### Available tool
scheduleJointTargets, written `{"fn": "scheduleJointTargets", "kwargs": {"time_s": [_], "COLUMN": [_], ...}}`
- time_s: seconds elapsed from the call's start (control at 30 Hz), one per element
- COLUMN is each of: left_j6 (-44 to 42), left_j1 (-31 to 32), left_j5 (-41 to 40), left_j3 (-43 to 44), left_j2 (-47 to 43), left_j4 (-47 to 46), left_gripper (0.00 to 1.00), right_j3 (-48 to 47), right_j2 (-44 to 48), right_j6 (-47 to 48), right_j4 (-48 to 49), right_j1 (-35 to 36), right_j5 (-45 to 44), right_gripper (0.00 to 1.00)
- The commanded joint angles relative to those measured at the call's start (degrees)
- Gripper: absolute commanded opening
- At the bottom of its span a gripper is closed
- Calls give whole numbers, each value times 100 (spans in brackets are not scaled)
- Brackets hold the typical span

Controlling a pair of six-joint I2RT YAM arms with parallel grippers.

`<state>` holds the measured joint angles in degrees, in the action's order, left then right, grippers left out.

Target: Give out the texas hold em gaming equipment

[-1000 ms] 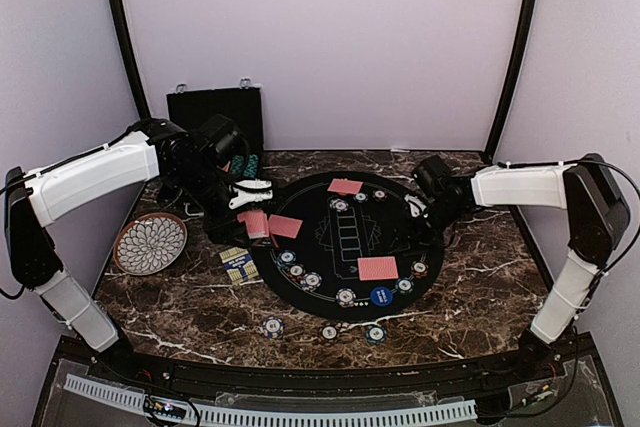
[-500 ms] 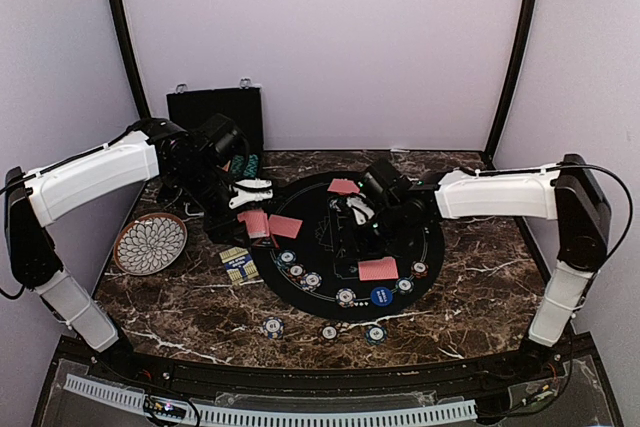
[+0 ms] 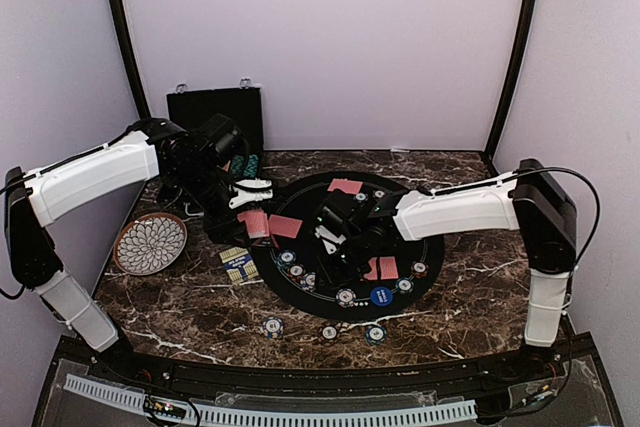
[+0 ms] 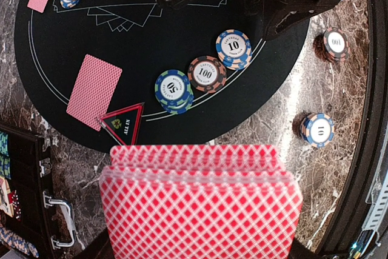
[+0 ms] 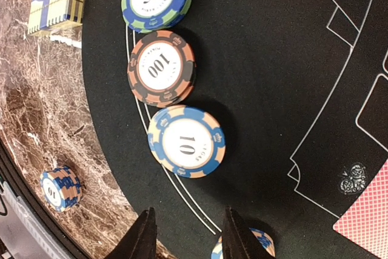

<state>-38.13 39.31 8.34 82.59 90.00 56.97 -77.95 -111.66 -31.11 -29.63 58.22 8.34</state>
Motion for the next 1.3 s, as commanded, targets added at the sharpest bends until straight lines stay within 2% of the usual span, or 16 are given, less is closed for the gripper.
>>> {"fn": "scheduleJointTargets", "kwargs": {"time_s": [0.0,0.17,0.57,0.9,1.1,1.27], "left_j6": [34,25,34,67,108,121], "left_j1": [-28,-24,-29,-26,-25,-19], "left_j5": [74,57,51,91,164,197], "left_j3": [196,196,267,342,415,448], "left_j2": [-92,-91,-64,-35,-19,-19], "left_j4": [135,130,161,224,227,231], "left_gripper": [8,8,8,8,8,8], "right_j3": [-47,240,992,440,196,564], "right_j2": [-145,-42,450,704,1142,1377], "right_j6": [111,96,145,177,-177,-1005], "right_j4": [-88,-78,-368,-558,-135,1239], "right_j1": [91,130,129,92,-148,-590], "right_j5": [-291,-325,-1024,-1129,-503,1206], "right_gripper": [35,31,22,20,41,61]}}
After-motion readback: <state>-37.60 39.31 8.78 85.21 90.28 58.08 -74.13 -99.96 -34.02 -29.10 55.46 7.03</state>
